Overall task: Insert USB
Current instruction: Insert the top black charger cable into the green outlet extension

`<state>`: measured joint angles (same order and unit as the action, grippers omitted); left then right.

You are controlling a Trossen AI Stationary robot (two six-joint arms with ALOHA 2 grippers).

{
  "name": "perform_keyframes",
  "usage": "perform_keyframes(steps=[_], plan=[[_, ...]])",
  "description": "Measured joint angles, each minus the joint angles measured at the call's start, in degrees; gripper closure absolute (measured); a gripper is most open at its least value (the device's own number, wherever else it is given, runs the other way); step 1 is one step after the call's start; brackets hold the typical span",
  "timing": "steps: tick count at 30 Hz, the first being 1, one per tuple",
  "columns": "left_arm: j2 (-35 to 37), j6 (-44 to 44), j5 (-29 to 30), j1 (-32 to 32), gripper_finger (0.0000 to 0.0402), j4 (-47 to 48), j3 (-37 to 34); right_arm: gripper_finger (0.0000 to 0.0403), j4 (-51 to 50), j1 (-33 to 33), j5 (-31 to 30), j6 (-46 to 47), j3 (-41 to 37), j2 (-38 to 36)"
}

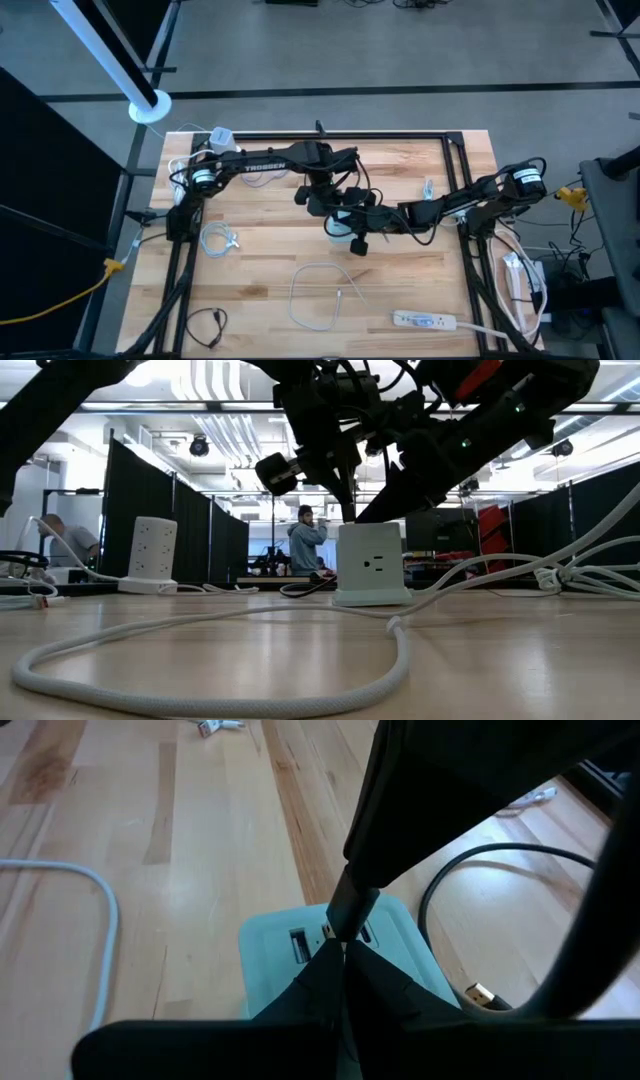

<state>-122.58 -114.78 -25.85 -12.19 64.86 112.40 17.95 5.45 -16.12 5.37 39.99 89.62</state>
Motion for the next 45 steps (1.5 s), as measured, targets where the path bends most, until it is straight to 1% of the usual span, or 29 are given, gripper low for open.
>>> perform_keyframes(steps=[6, 12, 25, 32, 38, 45], plan=[[0.0, 0.2, -0.08, 0.18, 0.0394, -0.39, 0.0, 0.0403, -1.84, 0.02, 0.07, 0.14, 0.0, -0.79], [0.0, 0.24, -0.31, 0.24, 0.0394, -0.35, 0.0, 0.0403, -6.49, 0.02, -0.13, 1.07, -0.04, -3.71], [0.0, 0.43, -1.71, 0.28, 0.0394, -1.03, 0.0, 0.0403, -11.78, 0.52, -1.9, 2.21, -0.09, -7.93], [0.0, 2.17, -1.83, 0.37, 0.0394, -1.55, -0.16, 0.0403, -12.0, 0.52, -1.92, 2.21, -0.09, -8.0], [0.3, 2.91, -2.6, 0.35, 0.0394, -5.7, -3.78, 0.0403, -13.97, 0.52, -1.92, 2.97, -0.09, -8.02], [0.28, 4.23, -2.83, 0.38, 0.0394, -5.91, -3.88, 0.0403, -14.53, 0.55, -1.93, 3.59, -0.11, -8.12]])
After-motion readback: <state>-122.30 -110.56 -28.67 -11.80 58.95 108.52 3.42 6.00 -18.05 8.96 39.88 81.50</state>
